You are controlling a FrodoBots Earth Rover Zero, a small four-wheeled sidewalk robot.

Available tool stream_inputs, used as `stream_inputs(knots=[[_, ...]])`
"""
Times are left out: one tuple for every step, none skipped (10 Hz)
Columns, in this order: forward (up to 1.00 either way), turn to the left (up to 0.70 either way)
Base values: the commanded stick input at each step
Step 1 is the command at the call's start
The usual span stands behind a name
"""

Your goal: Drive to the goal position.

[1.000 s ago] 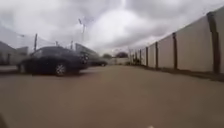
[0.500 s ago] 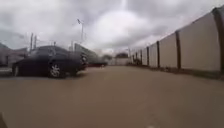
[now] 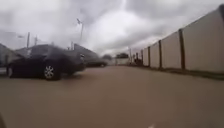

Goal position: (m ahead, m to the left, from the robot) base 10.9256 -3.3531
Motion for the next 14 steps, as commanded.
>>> stream_inputs(knots=[[0.85, 0.01], [0.85, 0.01], [0.85, 0.01], [0.85, 0.01], [0.85, 0.01], [0.85, 0.01], [0.85, 0.01], [0.85, 0.01], [0.85, 0.01], [0.85, 0.01], [0.85, 0.01], [0.85, 0.01], [0.85, 0.01], [0.85, 0.01]])
